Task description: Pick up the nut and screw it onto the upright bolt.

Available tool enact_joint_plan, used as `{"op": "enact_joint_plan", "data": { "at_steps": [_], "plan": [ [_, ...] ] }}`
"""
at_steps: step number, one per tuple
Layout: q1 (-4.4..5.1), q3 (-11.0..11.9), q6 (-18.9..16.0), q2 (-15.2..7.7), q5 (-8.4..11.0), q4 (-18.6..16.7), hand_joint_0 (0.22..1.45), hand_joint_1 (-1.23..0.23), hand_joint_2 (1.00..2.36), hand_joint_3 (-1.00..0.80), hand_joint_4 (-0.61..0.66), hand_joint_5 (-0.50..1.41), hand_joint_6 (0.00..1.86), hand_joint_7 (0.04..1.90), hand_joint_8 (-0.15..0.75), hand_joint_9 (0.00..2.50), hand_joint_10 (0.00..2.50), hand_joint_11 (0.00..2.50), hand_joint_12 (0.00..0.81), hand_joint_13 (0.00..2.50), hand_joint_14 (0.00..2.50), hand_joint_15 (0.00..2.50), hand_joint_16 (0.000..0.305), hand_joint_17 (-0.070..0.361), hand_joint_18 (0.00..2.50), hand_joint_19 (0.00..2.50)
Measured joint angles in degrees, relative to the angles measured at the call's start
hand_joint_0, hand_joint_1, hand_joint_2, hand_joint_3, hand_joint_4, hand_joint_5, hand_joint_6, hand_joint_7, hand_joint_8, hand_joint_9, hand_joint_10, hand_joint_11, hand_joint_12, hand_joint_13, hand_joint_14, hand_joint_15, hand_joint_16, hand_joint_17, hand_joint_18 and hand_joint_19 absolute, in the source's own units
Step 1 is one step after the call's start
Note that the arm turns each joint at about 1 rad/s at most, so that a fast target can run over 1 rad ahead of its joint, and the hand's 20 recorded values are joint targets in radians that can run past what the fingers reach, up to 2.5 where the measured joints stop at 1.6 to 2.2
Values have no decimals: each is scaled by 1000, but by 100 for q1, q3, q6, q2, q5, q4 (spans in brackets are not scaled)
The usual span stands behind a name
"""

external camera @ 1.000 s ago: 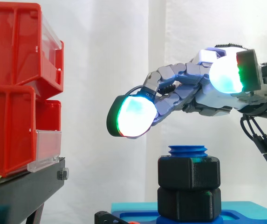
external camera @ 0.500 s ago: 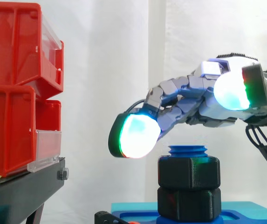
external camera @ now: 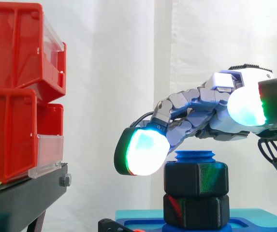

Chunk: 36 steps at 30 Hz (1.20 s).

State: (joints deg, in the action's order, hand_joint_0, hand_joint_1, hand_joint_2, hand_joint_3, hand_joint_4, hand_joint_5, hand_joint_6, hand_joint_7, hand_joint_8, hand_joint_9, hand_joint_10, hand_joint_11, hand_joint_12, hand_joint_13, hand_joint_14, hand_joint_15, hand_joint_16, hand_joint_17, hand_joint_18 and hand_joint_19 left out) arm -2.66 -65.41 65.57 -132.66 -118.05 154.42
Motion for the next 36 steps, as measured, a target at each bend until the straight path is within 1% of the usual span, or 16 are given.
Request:
{"op": "enact_joint_plan", "data": {
  "at_steps": [4,6,8,9,10,11,13,17,18,20,25,30,31,34,35,36],
  "plan": [
    [1,0,-1,2,8,5,493,-181,1000,-500,231,-48,504,951,245,741,0,0,351,439,0,0,45,101,89,91],
    [2,1,-1,2,9,7,501,-189,1000,-500,222,-19,505,1088,249,828,0,0,341,504,0,1,43,98,159,115],
    [2,11,-1,2,8,7,504,-196,1000,-500,198,-8,505,1160,250,865,0,0,337,528,0,9,43,97,175,124],
    [2,17,-1,2,6,7,506,-201,1000,-500,167,7,505,1293,255,929,0,0,335,545,0,17,43,96,188,132],
    [-1,25,-1,2,3,8,506,-203,1000,-500,160,12,504,1344,257,971,0,0,335,557,0,23,43,96,200,132],
    [-4,30,-3,3,0,8,509,-211,1000,-500,134,27,502,1492,253,1068,0,39,328,606,1,48,41,93,236,149],
    [-16,50,-6,3,-5,16,512,-217,1000,-500,119,35,500,1587,246,1141,5,93,326,640,2,64,41,92,301,175],
    [-50,142,-6,3,-28,99,517,-233,1000,-500,81,19,600,1504,243,1217,6,158,317,735,5,137,40,91,389,234],
    [-57,176,-5,3,-37,132,518,-242,1000,-500,64,13,654,1431,239,1278,7,213,317,774,7,191,40,90,424,268],
    [-77,276,1,3,-65,243,518,-261,1000,-500,51,10,696,1392,233,1327,10,281,318,867,12,314,39,87,485,321],
    [-127,495,37,3,-114,573,515,-275,1000,-500,49,5,713,1410,220,1366,12,347,321,944,16,445,39,87,545,373],
    [-172,611,122,4,-145,873,515,-291,1000,-500,24,9,749,1303,211,1456,16,409,322,1052,22,619,37,84,633,413],
    [-182,624,141,6,-158,919,515,-290,1000,-500,24,9,746,1304,214,1457,14,409,326,1053,21,616,37,83,636,413],
    [-203,664,170,10,-176,973,512,-294,1000,-500,90,17,573,1548,216,1385,12,344,332,940,17,465,38,86,586,379],
    [-209,684,175,10,-178,982,509,-294,1000,-500,129,11,501,1587,222,1325,10,310,336,910,16,442,39,87,552,374],
    [-213,709,178,10,-182,992,504,-296,1000,-500,154,-15,504,1414,224,1267,9,262,339,857,15,403,40,90,511,362]
  ]
}}
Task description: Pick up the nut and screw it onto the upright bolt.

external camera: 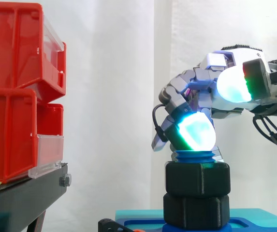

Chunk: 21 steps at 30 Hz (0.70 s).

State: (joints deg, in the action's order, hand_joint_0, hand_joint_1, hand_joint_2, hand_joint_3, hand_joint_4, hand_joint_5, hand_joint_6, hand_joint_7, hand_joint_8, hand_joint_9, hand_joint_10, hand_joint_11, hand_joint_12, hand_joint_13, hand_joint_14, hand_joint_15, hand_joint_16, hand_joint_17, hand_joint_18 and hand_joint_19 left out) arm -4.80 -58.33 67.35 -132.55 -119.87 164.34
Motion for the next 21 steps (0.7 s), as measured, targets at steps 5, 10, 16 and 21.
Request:
{"op": "enact_joint_plan", "data": {
  "at_steps": [5,10,16,21],
  "plan": [
    [-46,195,6,1,-59,114,489,-305,1000,-500,206,-68,504,904,219,1037,0,24,330,664,8,210,43,96,369,306],
    [-97,429,10,1,-132,277,475,-309,1000,-500,164,-112,502,707,205,789,0,0,330,491,0,32,43,98,199,188],
    [-64,433,12,-5,-115,254,468,-302,1000,-500,148,-132,501,628,190,588,0,0,331,338,0,0,43,96,0,19],
    [22,130,-4,-7,17,-32,456,-298,1000,-500,83,-168,501,558,163,367,0,0,320,58,0,0,42,93,0,0]
  ]
}}
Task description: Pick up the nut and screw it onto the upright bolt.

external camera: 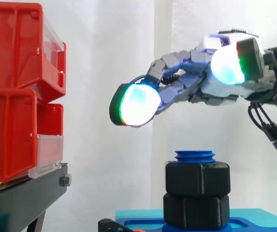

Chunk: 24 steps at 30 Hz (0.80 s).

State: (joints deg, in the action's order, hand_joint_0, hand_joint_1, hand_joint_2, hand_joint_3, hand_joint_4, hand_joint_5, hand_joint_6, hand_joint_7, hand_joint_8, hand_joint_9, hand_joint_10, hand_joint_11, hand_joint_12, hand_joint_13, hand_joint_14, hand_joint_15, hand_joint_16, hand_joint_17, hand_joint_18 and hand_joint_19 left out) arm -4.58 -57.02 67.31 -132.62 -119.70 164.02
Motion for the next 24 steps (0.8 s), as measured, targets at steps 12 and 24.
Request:
{"op": "enact_joint_plan", "data": {
  "at_steps": [12,24],
  "plan": [
    [165,-533,-140,-1,146,-569,442,-226,1000,-500,54,-201,500,542,152,117,0,0,331,0,0,0,46,104,0,0],
    [134,-546,-124,-157,130,-574,442,-220,1000,-500,83,-188,501,589,167,141,0,0,340,0,0,0,47,105,0,0]
  ]
}}
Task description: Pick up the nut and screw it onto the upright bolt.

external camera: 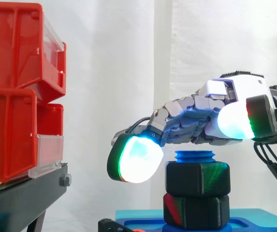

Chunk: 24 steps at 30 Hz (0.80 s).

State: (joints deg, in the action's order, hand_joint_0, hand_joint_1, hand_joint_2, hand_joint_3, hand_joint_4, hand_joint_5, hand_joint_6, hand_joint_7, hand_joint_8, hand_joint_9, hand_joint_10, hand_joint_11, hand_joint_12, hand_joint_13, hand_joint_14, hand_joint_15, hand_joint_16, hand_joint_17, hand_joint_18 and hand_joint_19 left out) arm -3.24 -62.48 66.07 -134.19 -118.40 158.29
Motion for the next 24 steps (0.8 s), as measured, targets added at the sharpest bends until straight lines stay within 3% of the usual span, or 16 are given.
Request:
{"op": "enact_joint_plan", "data": {
  "at_steps": [11,24],
  "plan": [
    [-9,-8,7,-4,-7,26,457,-230,1000,-500,197,-93,504,979,215,320,0,0,347,62,0,0,44,100,0,0],
    [-109,-10,3,-2,-132,24,483,-264,1000,-500,168,-5,503,1416,247,639,0,0,337,266,0,0,39,88,0,0]
  ]
}}
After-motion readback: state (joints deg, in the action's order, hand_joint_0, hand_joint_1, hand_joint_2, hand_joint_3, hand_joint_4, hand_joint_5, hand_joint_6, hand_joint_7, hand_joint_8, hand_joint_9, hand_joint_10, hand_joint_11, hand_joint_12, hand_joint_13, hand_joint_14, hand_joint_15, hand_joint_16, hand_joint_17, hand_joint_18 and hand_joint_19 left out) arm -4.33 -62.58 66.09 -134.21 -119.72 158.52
